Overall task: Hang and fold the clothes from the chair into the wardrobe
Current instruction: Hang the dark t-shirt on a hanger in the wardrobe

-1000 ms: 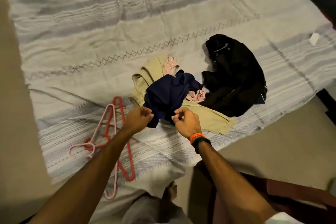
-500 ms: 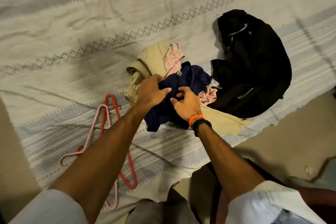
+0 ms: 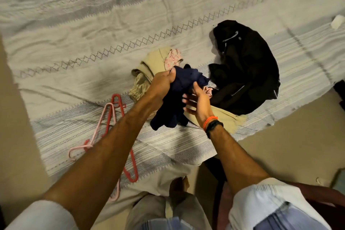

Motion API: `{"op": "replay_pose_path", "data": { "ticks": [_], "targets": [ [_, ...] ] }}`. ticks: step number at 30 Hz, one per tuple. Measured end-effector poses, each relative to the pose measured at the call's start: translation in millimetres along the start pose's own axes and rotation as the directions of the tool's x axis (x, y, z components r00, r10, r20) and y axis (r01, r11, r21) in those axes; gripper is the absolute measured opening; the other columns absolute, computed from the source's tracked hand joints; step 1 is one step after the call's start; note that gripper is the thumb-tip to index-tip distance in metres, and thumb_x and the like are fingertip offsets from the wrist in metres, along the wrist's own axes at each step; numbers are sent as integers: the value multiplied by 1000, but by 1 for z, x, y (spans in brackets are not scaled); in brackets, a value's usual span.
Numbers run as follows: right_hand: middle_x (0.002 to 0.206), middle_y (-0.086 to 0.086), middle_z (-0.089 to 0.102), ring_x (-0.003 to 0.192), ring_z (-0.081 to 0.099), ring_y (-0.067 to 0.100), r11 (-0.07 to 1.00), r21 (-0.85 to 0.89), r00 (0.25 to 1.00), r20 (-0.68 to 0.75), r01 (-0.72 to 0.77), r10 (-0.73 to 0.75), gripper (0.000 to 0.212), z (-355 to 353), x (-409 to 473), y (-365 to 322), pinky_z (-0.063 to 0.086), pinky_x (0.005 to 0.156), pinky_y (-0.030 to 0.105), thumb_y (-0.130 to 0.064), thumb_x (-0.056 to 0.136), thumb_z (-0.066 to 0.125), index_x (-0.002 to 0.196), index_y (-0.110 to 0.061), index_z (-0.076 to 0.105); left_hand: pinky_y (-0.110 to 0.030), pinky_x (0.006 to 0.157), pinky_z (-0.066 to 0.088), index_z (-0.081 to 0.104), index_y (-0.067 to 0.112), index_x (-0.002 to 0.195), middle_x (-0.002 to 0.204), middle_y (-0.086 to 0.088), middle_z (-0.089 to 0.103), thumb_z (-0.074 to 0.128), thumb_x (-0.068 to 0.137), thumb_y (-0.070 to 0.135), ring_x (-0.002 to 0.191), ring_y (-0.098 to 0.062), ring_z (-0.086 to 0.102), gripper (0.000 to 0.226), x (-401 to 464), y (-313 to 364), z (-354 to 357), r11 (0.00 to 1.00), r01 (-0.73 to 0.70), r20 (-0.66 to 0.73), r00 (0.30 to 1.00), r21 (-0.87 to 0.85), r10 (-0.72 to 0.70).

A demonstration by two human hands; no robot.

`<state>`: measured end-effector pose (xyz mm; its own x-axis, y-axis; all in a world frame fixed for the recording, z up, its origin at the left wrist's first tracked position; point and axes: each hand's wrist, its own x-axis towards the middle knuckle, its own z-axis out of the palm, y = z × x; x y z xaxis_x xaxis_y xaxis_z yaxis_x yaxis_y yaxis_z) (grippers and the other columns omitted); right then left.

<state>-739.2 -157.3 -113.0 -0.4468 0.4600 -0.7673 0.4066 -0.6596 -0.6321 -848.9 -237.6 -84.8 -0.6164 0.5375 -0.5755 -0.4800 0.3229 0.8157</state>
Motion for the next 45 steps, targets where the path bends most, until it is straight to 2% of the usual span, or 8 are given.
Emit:
{"op": "replay_pose_path", "data": {
  "ticks": [4,10,24,28,32,34,37,45],
  "targets": [
    [103,-6,64,101,58,14,991,20,951,281,131,-131,39,-21,-40,-2,41,82,32,-37,82,59,118,-22,60,-44,85,54,65,3,107,111,-26,67,48,103,24,90,-29,63,27,-39,23,14,989,-34,-4,999,-142,34],
    [65,-4,44,58,44,-3,847,-250,843,412,469,-345,20,-45,-87,8,43,68,10,7,90,62,94,-11,57,-29,71,59,60,3,104,96,-16,66,50,100,6,80,-22,66,12,-104,23,39,947,-164,-29,986,-277,163],
    [72,-7,66,70,58,7,813,-93,688,591,575,-420,24,23,-181,22,45,68,22,-11,103,48,84,-14,61,-18,53,51,64,13,91,75,-1,66,67,92,12,64,-10,60,3,-255,-43,-58,917,-155,-390,921,-368,-1],
    [76,2,64,69,58,15,815,-78,568,755,575,-329,23,83,-228,47,47,70,30,-11,101,51,81,-12,62,-24,66,54,59,11,122,106,-2,68,80,78,6,90,-13,67,49,-303,-61,-107,970,-173,-471,879,-174,72],
    [70,0,65,66,60,12,795,-79,387,899,602,-203,19,144,-284,85,50,67,24,-7,99,52,82,-7,61,-19,76,53,43,7,139,119,-2,57,82,65,-7,97,-11,61,84,-360,-83,-144,965,-254,-642,731,57,230],
    [67,1,66,62,61,11,790,-92,319,938,606,-136,25,166,-306,103,51,63,24,-6,100,50,80,-8,64,-12,67,50,57,8,121,96,5,62,84,62,-4,80,-8,60,66,-387,-91,-163,944,-263,-677,659,202,328],
    [65,3,67,59,62,13,819,-121,240,970,562,-22,31,197,-346,140,52,61,26,-6,99,51,75,-10,69,-35,75,58,67,14,91,90,-6,72,84,52,24,86,-23,68,43,-439,-117,-201,930,-214,-733,572,301,368],
    [66,-4,70,62,63,4,761,-207,141,978,615,152,24,258,-417,226,52,63,18,-4,100,49,82,-6,65,-25,55,37,51,20,58,57,13,50,74,68,25,55,-3,45,25,-548,-173,-256,946,-229,-911,291,229,291]
  ]
}}
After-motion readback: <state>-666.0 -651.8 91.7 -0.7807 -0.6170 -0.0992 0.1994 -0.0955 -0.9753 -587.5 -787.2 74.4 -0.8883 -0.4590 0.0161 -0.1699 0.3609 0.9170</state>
